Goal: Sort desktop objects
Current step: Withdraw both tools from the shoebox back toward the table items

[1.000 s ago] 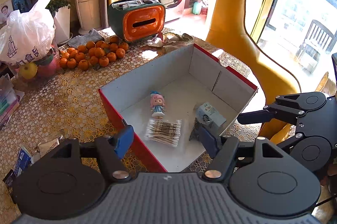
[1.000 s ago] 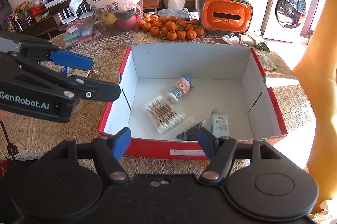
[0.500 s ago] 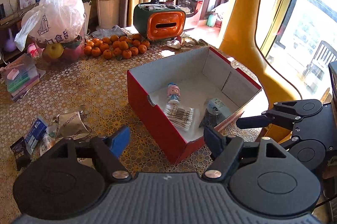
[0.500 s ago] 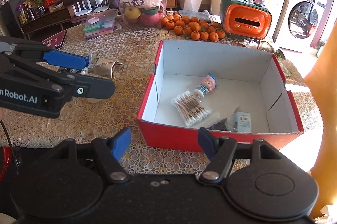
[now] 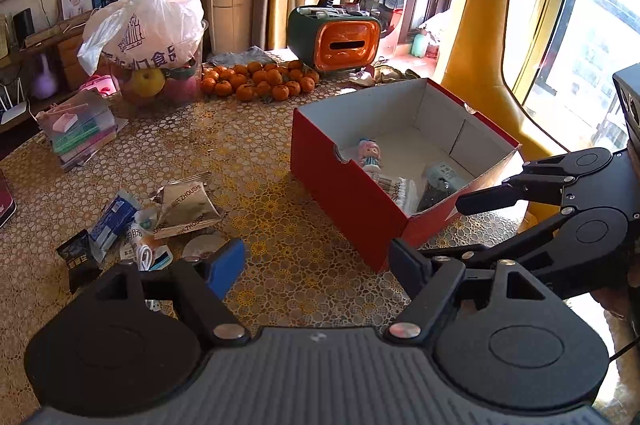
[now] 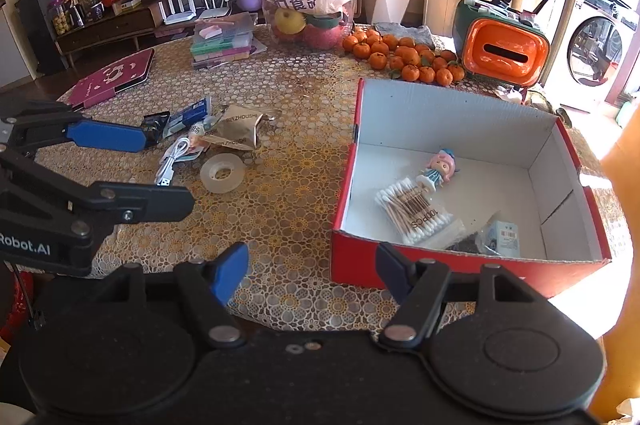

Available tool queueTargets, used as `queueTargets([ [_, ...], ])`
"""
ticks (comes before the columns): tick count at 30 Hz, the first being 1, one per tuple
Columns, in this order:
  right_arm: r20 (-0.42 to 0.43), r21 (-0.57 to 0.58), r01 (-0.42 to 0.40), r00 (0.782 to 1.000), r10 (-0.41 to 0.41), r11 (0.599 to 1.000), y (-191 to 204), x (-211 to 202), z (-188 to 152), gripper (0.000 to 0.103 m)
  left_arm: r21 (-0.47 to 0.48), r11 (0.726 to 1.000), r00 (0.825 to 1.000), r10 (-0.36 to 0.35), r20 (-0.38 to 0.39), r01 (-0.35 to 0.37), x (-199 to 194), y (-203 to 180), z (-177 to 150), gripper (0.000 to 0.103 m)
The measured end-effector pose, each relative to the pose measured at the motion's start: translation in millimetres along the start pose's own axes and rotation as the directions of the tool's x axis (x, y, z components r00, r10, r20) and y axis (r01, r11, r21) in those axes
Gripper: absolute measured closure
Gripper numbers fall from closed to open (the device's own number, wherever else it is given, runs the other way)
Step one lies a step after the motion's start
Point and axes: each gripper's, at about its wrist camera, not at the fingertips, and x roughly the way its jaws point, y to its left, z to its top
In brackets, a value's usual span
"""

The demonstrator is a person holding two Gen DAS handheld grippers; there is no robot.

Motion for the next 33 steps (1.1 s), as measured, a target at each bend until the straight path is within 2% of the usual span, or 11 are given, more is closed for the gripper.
queueTargets([
  [16, -0.012, -0.053, -0.073, 0.997, 0.073, 0.996, 46, 27, 12, 0.032, -0.074, 0.996, 0.997, 0.062, 0.034, -0.059, -13, 61, -27, 0.025],
  [22, -0.021, -0.076, -0.1, 0.995, 0.098, 0.992, 64, 44, 18, 0.032, -0.108, 0.99, 0.996, 0.088, 0.02, -0.086, -7, 85, -35, 0.025],
  [27, -0.029, -0.108, -0.09, 0.996, 0.088, 0.99, 78, 60, 21, 0.032, -0.123, 0.988, 0.995, 0.099, 0.002, -0.098, 2, 101, -43, 0.025],
  [33, -0.008, -0.122, -0.098, 0.995, 0.098, 0.988, 90, 78, 26, 0.032, -0.161, 0.981, 0.994, 0.112, -0.016, -0.113, 18, 121, -53, 0.025],
])
